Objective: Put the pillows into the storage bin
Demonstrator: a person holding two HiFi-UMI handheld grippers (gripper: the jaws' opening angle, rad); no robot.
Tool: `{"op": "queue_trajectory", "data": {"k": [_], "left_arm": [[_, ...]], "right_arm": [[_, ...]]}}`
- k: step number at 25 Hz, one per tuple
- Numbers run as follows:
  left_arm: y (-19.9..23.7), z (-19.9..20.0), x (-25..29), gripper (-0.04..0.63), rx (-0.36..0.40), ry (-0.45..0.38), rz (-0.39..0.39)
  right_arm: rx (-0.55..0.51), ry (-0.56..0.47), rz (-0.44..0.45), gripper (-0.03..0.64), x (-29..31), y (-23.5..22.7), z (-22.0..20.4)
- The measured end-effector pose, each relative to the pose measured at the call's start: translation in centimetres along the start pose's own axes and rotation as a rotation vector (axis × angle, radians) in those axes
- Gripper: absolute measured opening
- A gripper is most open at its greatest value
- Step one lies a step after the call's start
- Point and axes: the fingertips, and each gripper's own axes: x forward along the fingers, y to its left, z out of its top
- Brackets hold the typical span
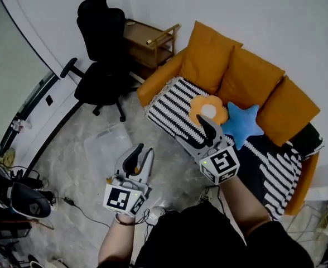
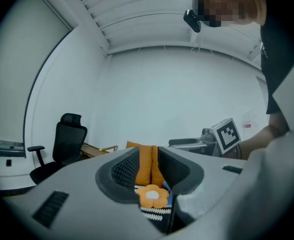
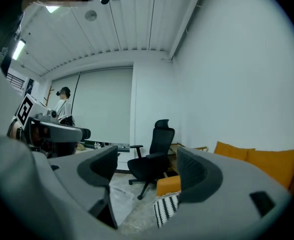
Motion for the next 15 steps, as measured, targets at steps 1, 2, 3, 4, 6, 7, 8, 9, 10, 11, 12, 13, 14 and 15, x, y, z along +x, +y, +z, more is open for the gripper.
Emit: {"op": "queue_trajectory", "data": {"k": [1,2,3,4,6,7,8,9,10,11,12,13,14,15], "left_arm": [[-1.2,-0.1,1.6,0.101,-0.001,0.005,-0.019],[-2.3,-0.3,3.2,0.101,-0.002,0.01,-0.035],[-3.6,-0.4,4.7,0.102,-0.003,0.016,-0.049],[-4.9,-0.6,6.3,0.103,-0.003,0.021,-0.063],[-7.7,-1.1,9.3,0.103,-0.001,0.033,-0.091],[-9.1,-1.3,10.7,0.103,0.002,0.037,-0.107],[-10.4,-1.5,12.1,0.104,0.005,0.041,-0.122],[-11.7,-1.6,13.5,0.104,0.007,0.045,-0.137],[-13.0,-1.7,14.7,0.104,0.009,0.049,-0.151],[-14.2,-1.8,15.9,0.104,0.011,0.051,-0.166],[-15.3,-1.8,17.1,0.105,0.014,0.054,-0.182],[-16.5,-1.8,18.1,0.106,0.016,0.056,-0.198],[-17.6,-1.7,19.2,0.106,0.02,0.057,-0.214],[-18.6,-1.7,20.2,0.106,0.022,0.058,-0.231]], "right_arm": [[0.006,0.003,-0.021,0.377,-1.1,-1.8,-0.3],[0.012,0.006,-0.04,0.377,-2.1,-3.6,-0.6],[0.018,0.007,-0.056,0.377,-3.1,-5.4,-0.9],[0.025,0.009,-0.071,0.377,-4.1,-7.2,-1.2],[0.043,0.012,-0.099,0.377,-6.3,-10.8,-2.0],[0.051,0.013,-0.113,0.377,-7.3,-12.5,-2.4],[0.059,0.014,-0.127,0.377,-8.4,-14.2,-2.7],[0.065,0.015,-0.14,0.377,-9.4,-15.7,-3.1],[0.072,0.017,-0.154,0.376,-10.5,-17.2,-3.5],[0.077,0.021,-0.167,0.377,-11.5,-18.5,-3.9],[0.083,0.024,-0.181,0.377,-12.5,-19.7,-4.2],[0.088,0.026,-0.195,0.376,-13.6,-20.9,-4.4],[0.092,0.028,-0.21,0.376,-14.6,-22.1,-4.7],[0.095,0.028,-0.226,0.377,-15.6,-23.2,-4.8]]}}
